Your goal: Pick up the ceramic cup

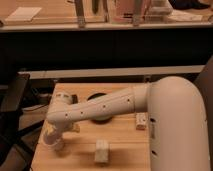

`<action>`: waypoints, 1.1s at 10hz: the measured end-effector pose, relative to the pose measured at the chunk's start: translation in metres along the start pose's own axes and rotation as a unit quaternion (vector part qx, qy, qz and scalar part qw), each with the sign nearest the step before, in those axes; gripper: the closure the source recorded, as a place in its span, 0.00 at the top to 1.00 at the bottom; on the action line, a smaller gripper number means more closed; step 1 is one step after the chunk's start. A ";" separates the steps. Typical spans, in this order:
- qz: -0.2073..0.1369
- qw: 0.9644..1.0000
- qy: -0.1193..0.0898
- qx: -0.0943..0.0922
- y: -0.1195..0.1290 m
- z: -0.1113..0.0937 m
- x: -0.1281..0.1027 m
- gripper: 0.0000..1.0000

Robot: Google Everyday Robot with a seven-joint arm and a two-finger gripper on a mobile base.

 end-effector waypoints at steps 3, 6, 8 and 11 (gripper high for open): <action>-0.006 1.000 0.000 -0.001 0.000 0.002 0.001 0.80; -0.010 1.000 0.000 -0.001 -0.001 0.004 0.001 0.80; -0.012 1.000 0.001 -0.001 -0.001 0.005 0.002 0.68; -0.015 1.000 0.001 -0.002 -0.002 0.005 0.003 0.66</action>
